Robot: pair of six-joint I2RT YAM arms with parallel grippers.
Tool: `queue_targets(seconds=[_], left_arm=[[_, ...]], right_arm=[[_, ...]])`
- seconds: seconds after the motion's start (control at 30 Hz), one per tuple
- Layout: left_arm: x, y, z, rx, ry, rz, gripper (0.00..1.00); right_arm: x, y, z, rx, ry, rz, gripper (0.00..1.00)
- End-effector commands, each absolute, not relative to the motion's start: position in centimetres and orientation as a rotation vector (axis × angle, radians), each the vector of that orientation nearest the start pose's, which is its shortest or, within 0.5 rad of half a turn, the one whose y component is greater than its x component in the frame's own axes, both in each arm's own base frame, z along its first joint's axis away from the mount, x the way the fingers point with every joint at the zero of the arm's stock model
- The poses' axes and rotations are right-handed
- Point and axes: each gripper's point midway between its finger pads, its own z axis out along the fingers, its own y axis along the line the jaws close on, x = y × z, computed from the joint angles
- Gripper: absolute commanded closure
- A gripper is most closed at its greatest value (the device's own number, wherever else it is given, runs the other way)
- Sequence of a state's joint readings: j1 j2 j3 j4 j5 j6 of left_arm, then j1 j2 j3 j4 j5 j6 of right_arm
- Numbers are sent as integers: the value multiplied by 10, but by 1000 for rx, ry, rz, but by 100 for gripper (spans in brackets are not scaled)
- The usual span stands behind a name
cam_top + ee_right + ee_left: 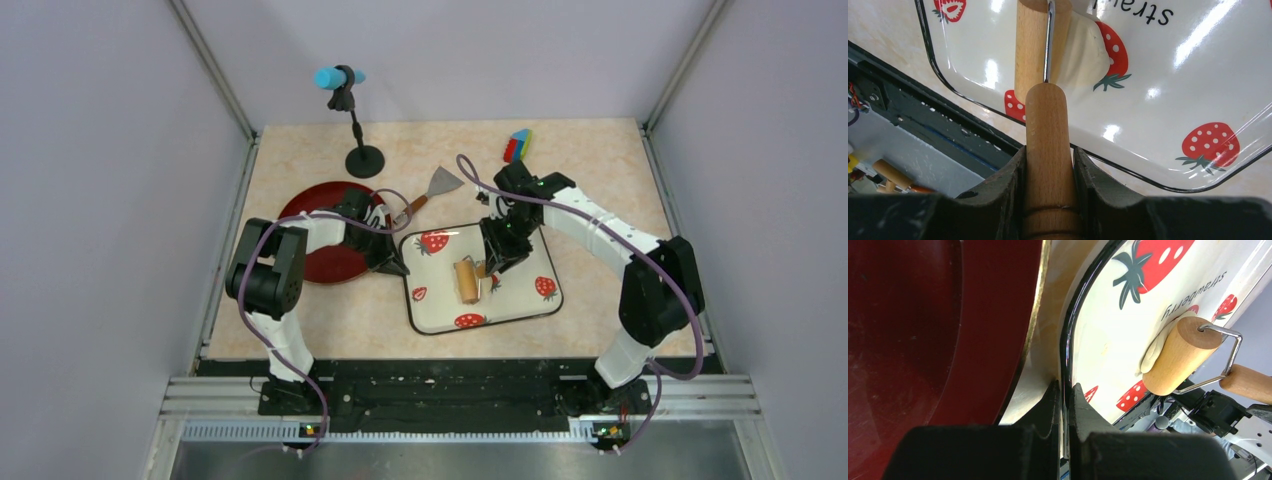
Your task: Roll out the dumpling wrappers from the dough
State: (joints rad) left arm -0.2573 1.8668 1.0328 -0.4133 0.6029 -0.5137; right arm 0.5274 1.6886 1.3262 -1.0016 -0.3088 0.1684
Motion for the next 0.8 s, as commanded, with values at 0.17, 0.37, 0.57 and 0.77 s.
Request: queue_targets(seconds=[0.17, 0.37, 0.57, 0.77], left_arm=[[278, -137, -54, -221, 3038, -467, 100], [277, -137, -54, -221, 3039, -466, 100], [277, -136, -54, -223, 3040, -465, 100], [278, -136, -53, -224, 3036, -464, 100]], right_arm=[[204, 148, 15, -703, 3190, 29, 100], [204, 151, 13, -720, 3188, 50, 100], [202, 155, 6, -745, 3200, 66, 100], [204, 156, 1, -749, 3205, 63, 100]])
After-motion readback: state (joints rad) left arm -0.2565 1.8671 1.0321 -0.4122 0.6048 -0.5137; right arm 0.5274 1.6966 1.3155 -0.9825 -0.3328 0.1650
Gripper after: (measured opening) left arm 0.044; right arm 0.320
